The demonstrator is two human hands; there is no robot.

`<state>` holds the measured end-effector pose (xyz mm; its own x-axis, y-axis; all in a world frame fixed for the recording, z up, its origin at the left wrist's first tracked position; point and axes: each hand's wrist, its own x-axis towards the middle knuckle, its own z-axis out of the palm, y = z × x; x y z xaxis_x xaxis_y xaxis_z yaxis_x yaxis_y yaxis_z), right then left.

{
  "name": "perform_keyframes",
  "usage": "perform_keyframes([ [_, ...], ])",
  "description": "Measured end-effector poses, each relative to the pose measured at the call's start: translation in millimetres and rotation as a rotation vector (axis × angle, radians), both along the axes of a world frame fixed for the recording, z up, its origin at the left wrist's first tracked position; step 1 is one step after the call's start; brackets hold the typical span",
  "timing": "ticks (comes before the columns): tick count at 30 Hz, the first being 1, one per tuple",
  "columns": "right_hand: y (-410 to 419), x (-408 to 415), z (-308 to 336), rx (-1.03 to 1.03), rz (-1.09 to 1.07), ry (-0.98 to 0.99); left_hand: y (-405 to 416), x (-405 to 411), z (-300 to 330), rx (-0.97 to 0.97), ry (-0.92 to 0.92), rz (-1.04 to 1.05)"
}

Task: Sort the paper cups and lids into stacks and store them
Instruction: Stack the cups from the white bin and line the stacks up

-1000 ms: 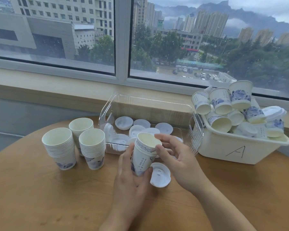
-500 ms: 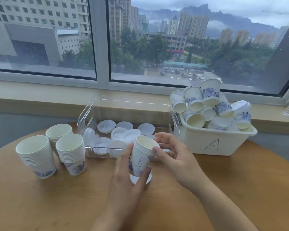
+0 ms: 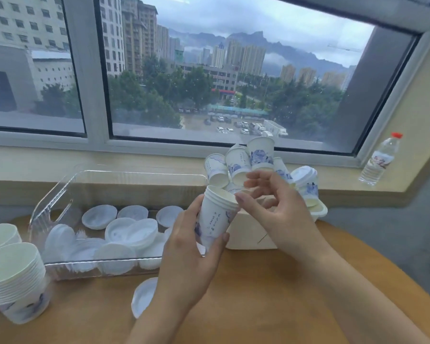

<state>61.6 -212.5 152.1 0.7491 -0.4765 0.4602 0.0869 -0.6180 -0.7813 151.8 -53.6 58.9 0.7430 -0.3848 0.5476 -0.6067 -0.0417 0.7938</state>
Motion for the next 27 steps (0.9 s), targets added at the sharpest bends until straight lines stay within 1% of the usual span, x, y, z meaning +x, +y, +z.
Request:
perform_keyframes([
  [3, -31, 6, 29, -0.154, -0.105, -0.029, -14, 12, 4, 0.008, 0.029, -0.043],
  [5, -52, 14, 44, -0.208, -0.161, -0.011, -23, 18, 7, -0.007, 0.039, -0.057],
  [8, -78, 33, 53, -0.184, -0.233, 0.051, -36, 25, 9, -0.02, 0.063, -0.057],
  [12, -95, 56, 51, -0.172, -0.274, 0.149, -44, 33, 7, -0.032, 0.084, -0.062],
  [22, -108, 85, 43, -0.174, -0.363, 0.146, -39, 39, 1, -0.046, 0.103, -0.074],
  [27, -108, 89, 43, -0.199, -0.407, 0.198, -38, 41, -2, -0.04, 0.1, -0.063],
])
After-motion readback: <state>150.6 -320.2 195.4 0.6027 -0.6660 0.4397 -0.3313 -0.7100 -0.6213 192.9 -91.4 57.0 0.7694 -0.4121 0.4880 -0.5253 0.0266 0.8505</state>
